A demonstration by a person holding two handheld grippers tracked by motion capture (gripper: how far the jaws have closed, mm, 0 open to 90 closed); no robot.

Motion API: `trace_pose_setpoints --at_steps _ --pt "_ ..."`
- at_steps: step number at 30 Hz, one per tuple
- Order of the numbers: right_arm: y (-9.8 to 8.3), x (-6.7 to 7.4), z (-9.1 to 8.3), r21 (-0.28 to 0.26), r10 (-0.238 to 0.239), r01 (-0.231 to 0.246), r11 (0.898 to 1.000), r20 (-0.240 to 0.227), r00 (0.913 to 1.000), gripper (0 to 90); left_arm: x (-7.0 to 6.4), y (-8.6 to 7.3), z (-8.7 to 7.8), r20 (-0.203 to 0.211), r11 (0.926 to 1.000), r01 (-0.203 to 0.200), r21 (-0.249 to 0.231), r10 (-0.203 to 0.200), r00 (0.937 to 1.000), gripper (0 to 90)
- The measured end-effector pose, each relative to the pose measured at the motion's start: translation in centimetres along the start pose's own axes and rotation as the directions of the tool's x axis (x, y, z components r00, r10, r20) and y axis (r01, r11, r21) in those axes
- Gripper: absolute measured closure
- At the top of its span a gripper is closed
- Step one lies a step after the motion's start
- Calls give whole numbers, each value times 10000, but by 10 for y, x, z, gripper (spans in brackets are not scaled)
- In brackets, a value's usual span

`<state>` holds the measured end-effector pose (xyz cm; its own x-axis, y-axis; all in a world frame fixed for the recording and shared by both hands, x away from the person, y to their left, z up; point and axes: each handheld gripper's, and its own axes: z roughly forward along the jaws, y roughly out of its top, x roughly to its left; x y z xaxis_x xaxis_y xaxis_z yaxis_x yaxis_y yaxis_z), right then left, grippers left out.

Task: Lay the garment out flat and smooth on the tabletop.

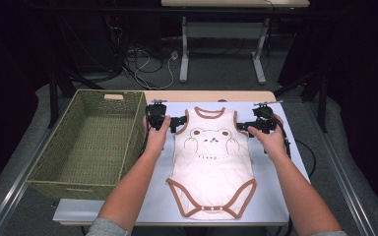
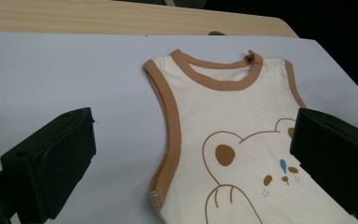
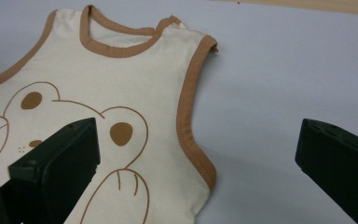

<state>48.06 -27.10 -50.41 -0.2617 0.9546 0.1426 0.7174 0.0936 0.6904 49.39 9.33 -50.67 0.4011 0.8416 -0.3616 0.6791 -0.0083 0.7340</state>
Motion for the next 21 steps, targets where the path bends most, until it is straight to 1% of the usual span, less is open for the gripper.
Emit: trace_pose_setpoints --at_steps 3,5,8,10,12,13,15,17,19,21 --pt "-3 -1 3 50 47 -48 10000 83 10000 0 4 -2 3 -1 9998 205 -11 -205 9998 5" --pt "-6 -1 6 42 27 -27 10000 126 9999 6 6 -4 5 -87 9997 198 120 -196 9998 4" --pt "-9 -1 10 202 118 -119 9997 35 9999 14 9 -6 8 -142 9995 169 284 -165 9998 5" --pt "-11 -2 12 218 52 -51 9997 -40 10000 14 10 -8 10 -150 9994 234 251 -231 9996 5" --pt "-13 -3 15 371 37 -39 9993 41 10000 24 12 -10 12 -265 9994 79 338 -70 9996 5" --pt "-14 -2 16 354 6 -10 9994 103 9999 31 12 -11 13 -377 9993 54 367 -40 9993 5" --pt "-15 -2 17 387 63 -68 9992 126 9999 49 13 -13 15 -453 9991 -56 425 76 9989 6" --pt "-17 -3 18 361 -16 7 9993 234 9997 71 15 -14 15 -480 9991 -25 412 45 9988 15" --pt "-17 -3 18 362 29 -37 9993 224 9997 85 16 -15 16 -466 9992 20 399 -1 9989 43" --pt "-17 -3 18 335 46 -55 9994 265 9996 128 17 -15 15 -454 9992 20 412 -1 9990 73"
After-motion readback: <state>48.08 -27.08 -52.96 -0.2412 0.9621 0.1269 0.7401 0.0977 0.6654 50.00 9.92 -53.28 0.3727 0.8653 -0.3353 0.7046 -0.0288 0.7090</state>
